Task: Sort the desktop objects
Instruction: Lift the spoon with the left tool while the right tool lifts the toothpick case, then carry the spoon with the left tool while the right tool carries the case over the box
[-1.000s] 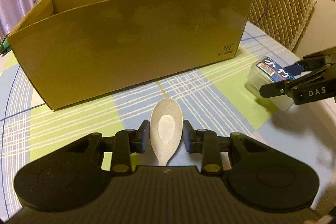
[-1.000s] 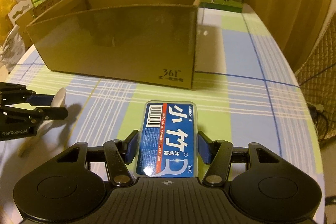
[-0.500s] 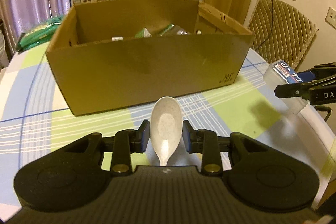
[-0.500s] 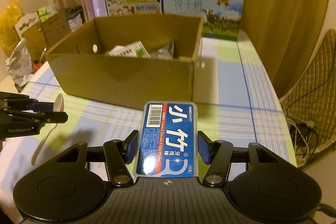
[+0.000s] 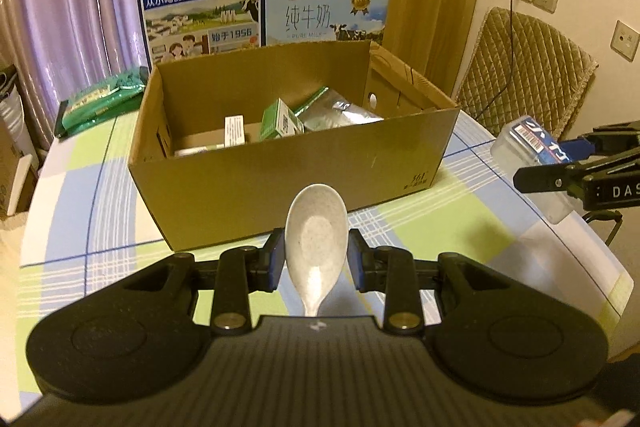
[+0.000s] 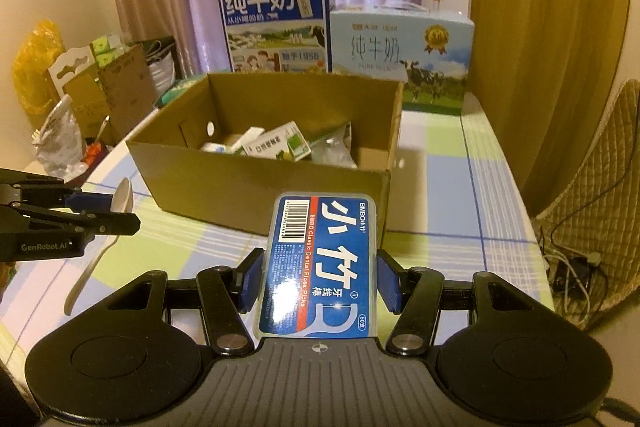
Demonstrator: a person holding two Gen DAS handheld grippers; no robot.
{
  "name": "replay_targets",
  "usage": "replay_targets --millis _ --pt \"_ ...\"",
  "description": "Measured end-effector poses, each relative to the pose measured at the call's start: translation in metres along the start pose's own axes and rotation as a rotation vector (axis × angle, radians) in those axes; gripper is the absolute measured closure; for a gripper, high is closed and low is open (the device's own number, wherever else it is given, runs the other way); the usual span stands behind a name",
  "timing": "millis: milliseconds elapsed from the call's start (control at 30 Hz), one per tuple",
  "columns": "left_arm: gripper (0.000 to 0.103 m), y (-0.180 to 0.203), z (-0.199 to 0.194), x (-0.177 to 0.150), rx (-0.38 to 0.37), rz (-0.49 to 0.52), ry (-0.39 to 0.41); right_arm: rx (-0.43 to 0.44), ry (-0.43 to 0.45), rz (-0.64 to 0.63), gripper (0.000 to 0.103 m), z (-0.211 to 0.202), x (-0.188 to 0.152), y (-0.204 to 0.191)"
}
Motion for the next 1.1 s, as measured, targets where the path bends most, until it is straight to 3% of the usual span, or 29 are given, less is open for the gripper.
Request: replay_targets --millis 767,1100 --pt "0.075 0.008 -0.02 0.042 0.038 0.075 -0.026 0.006 0.051 -0.026 0.048 -0.016 0.029 0.01" --pt "0.075 -0.02 -0.01 0.094 0.07 0.073 -0.009 0.004 0.067 -0.056 0.048 0.005 0.069 0.015"
Point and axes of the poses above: each gripper's, at about its wrist camera, not at the fingertips, and z roughly the way its jaws point, y to its right, x to its top, the point moved 1 cm from there along z, roughly the way its jaws point, and after that the axes turned 1 degree about z, right-handed, at the moved point
